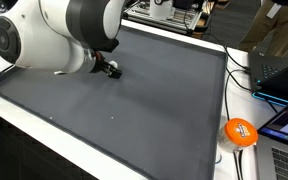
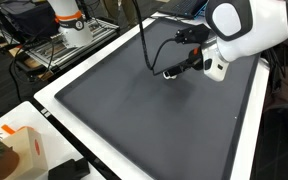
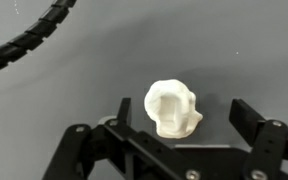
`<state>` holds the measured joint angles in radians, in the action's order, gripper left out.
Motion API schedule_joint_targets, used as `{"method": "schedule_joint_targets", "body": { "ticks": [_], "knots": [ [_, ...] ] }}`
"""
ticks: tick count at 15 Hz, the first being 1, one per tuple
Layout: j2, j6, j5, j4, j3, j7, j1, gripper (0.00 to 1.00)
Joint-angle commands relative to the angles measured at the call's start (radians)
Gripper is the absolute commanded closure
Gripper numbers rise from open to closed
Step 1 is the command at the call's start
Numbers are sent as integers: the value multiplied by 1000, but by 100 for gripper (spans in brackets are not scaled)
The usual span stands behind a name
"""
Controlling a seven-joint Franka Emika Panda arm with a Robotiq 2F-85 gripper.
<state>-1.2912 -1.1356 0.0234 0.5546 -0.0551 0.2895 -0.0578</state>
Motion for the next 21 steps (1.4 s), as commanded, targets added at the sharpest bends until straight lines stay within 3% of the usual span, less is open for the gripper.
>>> {"method": "schedule_joint_targets", "body": {
  "ticks": [1,7,13,21],
  "knots": [
    [-14,16,3,-36,4,-10,7,0],
    [26,-43,18,-8,8,-1,22,0],
    [78,-238,39,32,8,25,41,0],
    [202,-182,22,132,16,-208,64,0]
  ]
}}
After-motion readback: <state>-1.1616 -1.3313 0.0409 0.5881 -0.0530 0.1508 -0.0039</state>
